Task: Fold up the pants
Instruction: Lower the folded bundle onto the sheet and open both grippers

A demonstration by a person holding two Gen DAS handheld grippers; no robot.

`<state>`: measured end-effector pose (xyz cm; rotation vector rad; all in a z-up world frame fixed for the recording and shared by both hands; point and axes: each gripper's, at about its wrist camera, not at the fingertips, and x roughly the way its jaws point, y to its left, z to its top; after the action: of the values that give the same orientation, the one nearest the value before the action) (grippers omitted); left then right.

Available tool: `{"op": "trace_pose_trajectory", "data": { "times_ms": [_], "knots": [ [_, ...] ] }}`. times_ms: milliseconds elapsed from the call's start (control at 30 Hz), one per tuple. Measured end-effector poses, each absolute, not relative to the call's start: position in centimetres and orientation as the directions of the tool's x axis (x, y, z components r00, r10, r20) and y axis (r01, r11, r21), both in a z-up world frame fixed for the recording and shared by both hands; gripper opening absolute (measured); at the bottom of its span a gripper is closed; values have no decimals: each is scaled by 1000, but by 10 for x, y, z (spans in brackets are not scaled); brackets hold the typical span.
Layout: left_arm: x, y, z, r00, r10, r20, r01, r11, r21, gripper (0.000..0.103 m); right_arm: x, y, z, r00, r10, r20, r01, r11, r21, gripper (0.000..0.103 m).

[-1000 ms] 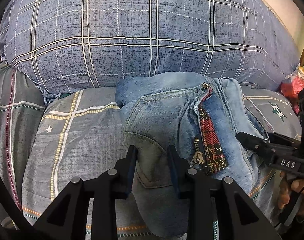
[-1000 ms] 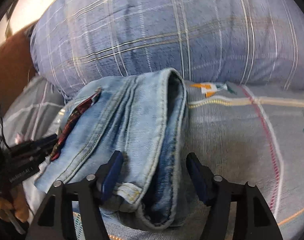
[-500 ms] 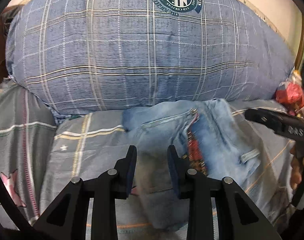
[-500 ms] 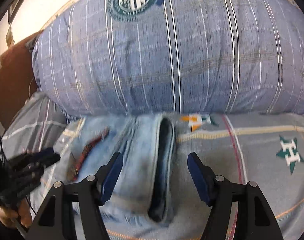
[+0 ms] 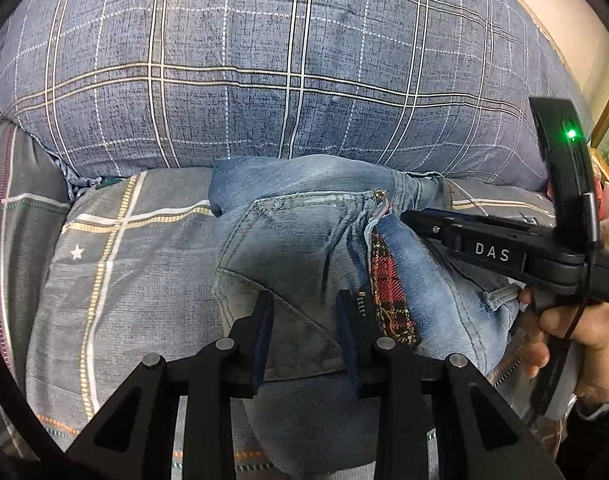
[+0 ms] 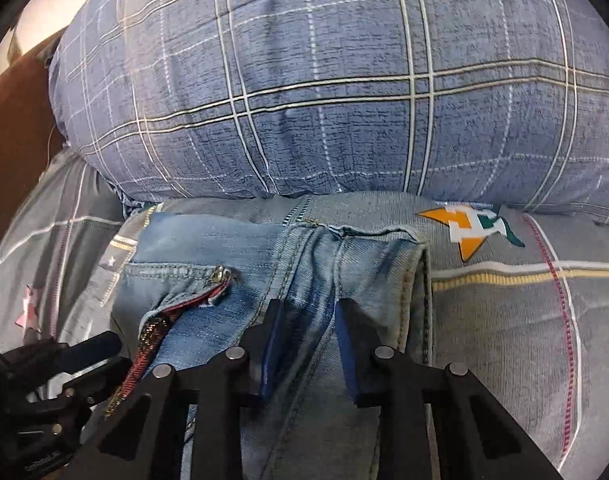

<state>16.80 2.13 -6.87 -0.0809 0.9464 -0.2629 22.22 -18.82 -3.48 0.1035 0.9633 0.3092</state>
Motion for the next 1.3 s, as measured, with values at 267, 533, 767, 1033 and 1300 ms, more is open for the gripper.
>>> {"op": "trace_pose_trajectory", "data": {
  "times_ms": [267, 533, 767, 1033, 1300],
  "knots": [
    [144, 20, -56, 581, -212, -786, 195, 974, -118, 33, 174, -188, 7, 579, 303, -757, -255, 949, 185, 34],
    [140, 14, -73, 575, -164, -801, 182, 981, -71, 34, 127, -182, -27, 568, 224, -792, -265, 961, 81, 61],
    [141, 14, -72, 581, -156, -799, 171, 983, -67, 34, 134, -195, -47, 565, 270, -780, -220, 960, 173, 67],
    [129, 18, -69, 595, -143, -791, 146, 987, -68, 34, 113, -209, -29, 615, 289, -734, -159, 957, 243, 69],
    [109, 23, -61, 623, -155, -767, 133, 987, -91, 57, 82, -203, -8, 637, 259, -726, -161, 966, 203, 72]
  ]
}}
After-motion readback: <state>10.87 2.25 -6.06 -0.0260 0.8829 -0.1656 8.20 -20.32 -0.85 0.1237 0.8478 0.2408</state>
